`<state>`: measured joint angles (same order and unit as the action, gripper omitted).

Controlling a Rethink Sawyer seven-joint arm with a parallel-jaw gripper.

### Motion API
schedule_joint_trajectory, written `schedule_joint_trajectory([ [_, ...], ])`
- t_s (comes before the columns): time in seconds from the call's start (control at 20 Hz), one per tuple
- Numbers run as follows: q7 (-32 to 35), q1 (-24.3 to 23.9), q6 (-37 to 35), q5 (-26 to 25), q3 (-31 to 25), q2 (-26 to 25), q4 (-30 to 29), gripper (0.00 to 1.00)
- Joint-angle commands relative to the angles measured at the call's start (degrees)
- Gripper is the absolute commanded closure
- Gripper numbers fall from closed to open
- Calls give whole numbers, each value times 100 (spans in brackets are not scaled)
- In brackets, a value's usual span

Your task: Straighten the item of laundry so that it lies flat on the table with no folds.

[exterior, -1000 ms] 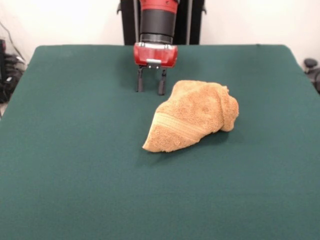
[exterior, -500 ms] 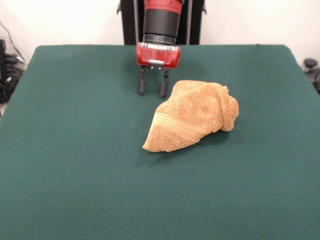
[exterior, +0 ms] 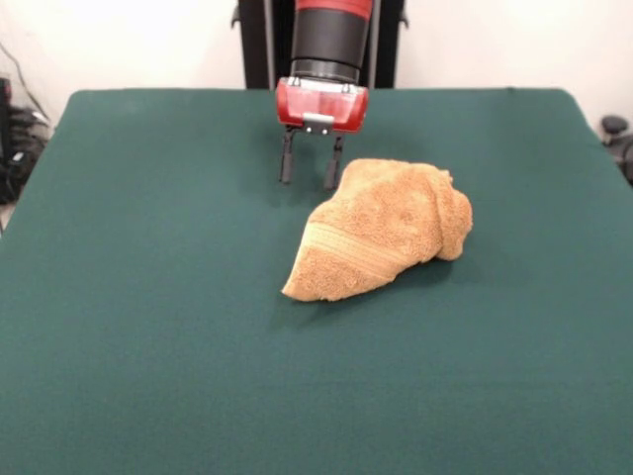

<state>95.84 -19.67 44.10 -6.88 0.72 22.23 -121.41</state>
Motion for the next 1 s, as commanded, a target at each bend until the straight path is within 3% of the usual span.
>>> schedule_joint_trajectory([
  [0.05,1187,241,-572,501,-463,6,577,0],
  [1.0,1425,64,-96,200,-722,-738,1035,0],
])
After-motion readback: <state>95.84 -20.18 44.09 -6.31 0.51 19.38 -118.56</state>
